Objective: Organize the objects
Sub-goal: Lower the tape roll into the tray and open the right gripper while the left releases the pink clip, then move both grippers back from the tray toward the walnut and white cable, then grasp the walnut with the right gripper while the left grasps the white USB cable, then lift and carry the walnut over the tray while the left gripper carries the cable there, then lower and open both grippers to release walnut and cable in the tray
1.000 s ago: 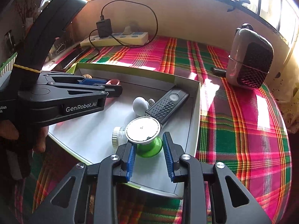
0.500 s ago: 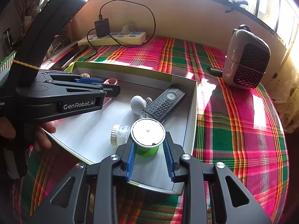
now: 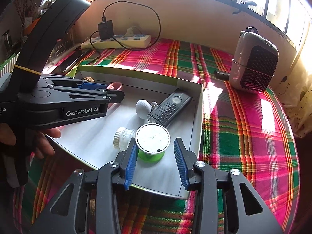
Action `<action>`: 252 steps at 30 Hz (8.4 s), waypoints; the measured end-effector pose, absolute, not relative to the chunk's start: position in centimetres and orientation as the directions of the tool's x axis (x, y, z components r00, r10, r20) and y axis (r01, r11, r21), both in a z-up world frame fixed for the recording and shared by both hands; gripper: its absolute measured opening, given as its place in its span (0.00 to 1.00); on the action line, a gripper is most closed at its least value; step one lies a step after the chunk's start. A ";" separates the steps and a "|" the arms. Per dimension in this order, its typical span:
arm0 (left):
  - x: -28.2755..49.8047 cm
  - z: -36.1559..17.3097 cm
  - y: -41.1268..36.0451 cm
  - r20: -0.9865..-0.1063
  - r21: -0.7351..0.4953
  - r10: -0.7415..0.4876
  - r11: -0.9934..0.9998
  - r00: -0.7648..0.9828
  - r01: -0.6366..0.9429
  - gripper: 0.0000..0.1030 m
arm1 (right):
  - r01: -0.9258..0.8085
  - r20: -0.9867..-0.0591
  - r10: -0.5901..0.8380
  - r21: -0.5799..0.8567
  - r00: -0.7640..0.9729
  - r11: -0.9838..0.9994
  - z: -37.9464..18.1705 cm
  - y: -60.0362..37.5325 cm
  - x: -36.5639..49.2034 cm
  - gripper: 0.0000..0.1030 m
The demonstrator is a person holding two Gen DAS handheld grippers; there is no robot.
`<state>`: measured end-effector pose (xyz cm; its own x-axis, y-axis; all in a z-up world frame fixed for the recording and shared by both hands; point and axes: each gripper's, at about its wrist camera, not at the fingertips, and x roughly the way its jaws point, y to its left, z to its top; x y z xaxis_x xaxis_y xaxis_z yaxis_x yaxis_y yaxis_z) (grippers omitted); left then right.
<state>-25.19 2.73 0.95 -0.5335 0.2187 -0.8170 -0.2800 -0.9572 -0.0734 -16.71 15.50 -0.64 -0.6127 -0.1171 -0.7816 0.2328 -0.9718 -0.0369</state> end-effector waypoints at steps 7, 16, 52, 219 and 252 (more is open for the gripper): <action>-24.1 1.9 2.7 -0.804 -0.076 0.234 -0.953 -0.546 -0.295 0.27 | 0.232 -0.775 -0.112 -0.045 -0.622 -0.972 -0.3 15.4 -16.1 0.41; -23.2 2.4 2.4 -0.801 -0.075 0.230 -0.954 -0.552 -0.289 0.27 | 0.203 -0.761 -0.106 -0.034 -0.640 -0.979 0.5 15.8 -15.2 0.42; -9.9 2.8 0.1 -0.760 -0.190 0.347 -0.928 -0.550 -0.322 0.27 | 0.138 -0.709 -0.141 0.063 -0.691 -0.988 1.6 17.8 -8.0 0.42; -6.5 4.2 -4.0 -0.724 -0.162 0.303 -0.948 -0.620 -0.275 0.10 | 0.292 -0.706 -0.297 0.133 -0.642 -0.947 0.9 14.4 -7.9 0.32; -17.1 2.7 -0.2 -0.734 -0.176 0.288 -0.955 -0.615 -0.238 0.10 | 0.292 -0.726 -0.251 0.072 -0.641 -0.954 2.9 13.0 -21.0 0.32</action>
<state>-17.09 -0.16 2.72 -0.6153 0.2881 -0.7337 -0.2380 -0.9553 -0.1756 -20.97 13.05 2.88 -0.6407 -0.2508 -0.7257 0.2920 -0.9537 0.0718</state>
